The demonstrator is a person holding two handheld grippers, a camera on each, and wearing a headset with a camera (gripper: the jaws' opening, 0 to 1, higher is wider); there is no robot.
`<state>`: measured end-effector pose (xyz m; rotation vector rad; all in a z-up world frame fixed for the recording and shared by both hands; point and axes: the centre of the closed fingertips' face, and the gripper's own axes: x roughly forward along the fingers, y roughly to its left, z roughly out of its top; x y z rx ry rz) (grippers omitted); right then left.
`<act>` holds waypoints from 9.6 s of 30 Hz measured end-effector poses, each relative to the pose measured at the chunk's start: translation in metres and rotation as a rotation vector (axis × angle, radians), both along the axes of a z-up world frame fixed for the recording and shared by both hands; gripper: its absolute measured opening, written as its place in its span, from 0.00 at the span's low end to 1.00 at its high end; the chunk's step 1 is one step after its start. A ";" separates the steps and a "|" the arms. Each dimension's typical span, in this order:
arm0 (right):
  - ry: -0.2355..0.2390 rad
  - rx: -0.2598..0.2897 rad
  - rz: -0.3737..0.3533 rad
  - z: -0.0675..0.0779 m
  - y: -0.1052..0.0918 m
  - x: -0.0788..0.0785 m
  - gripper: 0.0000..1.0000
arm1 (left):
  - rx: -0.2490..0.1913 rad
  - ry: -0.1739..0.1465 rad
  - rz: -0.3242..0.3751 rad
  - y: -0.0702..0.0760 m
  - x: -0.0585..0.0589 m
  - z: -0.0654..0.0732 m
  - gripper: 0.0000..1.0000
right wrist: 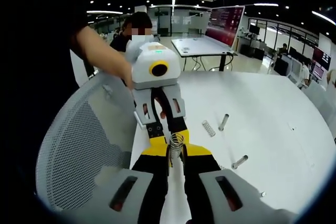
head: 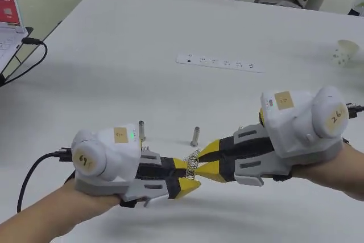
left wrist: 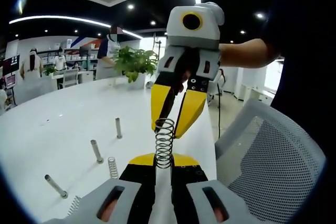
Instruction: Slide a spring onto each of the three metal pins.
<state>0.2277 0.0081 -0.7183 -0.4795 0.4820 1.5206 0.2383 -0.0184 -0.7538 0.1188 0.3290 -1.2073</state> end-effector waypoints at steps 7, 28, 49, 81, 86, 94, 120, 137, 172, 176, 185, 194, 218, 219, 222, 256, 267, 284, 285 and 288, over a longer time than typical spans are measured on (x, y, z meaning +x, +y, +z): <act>0.012 0.025 -0.009 0.001 0.005 -0.002 0.09 | -0.007 0.001 -0.005 -0.002 -0.003 0.001 0.02; 0.012 0.052 -0.043 0.003 0.005 -0.003 0.08 | -0.026 0.026 0.014 0.000 -0.004 0.003 0.02; -0.028 0.051 -0.035 0.009 0.010 -0.004 0.08 | -0.061 0.054 0.066 0.005 -0.003 0.008 0.03; -0.049 0.060 -0.066 0.010 0.010 0.001 0.08 | -0.049 0.078 0.129 0.014 0.003 0.004 0.21; -0.052 0.060 -0.072 0.009 0.010 0.002 0.08 | -0.054 0.076 0.155 0.019 0.005 0.005 0.31; -0.063 0.057 -0.080 0.009 0.009 0.004 0.08 | -0.048 0.068 0.186 0.030 0.010 0.005 0.37; -0.086 0.056 -0.141 0.003 0.000 0.020 0.08 | 0.015 0.067 0.329 0.087 0.025 -0.004 0.60; -0.098 0.051 -0.215 -0.001 -0.020 0.033 0.08 | 0.092 0.111 0.368 0.119 0.020 -0.015 0.96; -0.081 -0.039 -0.431 -0.046 -0.084 0.086 0.08 | 0.082 0.130 0.430 0.143 0.020 -0.010 0.98; -0.086 -0.032 -0.458 -0.045 -0.089 0.096 0.08 | 0.084 0.131 0.436 0.144 0.019 -0.011 0.98; -0.104 0.032 -0.558 -0.026 -0.096 0.122 0.08 | 0.083 0.134 0.437 0.145 0.018 -0.012 0.98; -0.095 0.089 -0.674 -0.013 -0.105 0.148 0.08 | 0.088 0.125 0.447 0.146 0.018 -0.013 0.97; -0.031 0.092 -0.733 -0.033 -0.106 0.168 0.08 | 0.094 0.136 0.460 0.151 0.018 -0.017 0.97; -0.028 0.094 -0.735 -0.034 -0.106 0.168 0.08 | 0.093 0.138 0.461 0.151 0.018 -0.017 0.97; -0.026 0.093 -0.735 -0.035 -0.105 0.168 0.08 | 0.091 0.138 0.461 0.151 0.018 -0.017 0.97; -0.010 -0.066 -0.685 -0.088 -0.108 0.154 0.08 | 0.096 0.160 0.459 0.152 0.013 -0.022 0.94; 0.001 -0.061 -0.673 -0.092 -0.107 0.151 0.09 | 0.100 0.168 0.447 0.150 0.012 -0.022 0.93; 0.013 -0.084 -0.674 -0.092 -0.110 0.143 0.27 | 0.083 0.147 0.467 0.154 0.017 -0.014 0.96; 0.014 -0.082 -0.676 -0.092 -0.111 0.143 0.27 | 0.079 0.147 0.469 0.154 0.017 -0.014 0.96; 0.012 -0.077 -0.677 -0.089 -0.112 0.140 0.27 | 0.076 0.141 0.471 0.154 0.016 -0.013 0.96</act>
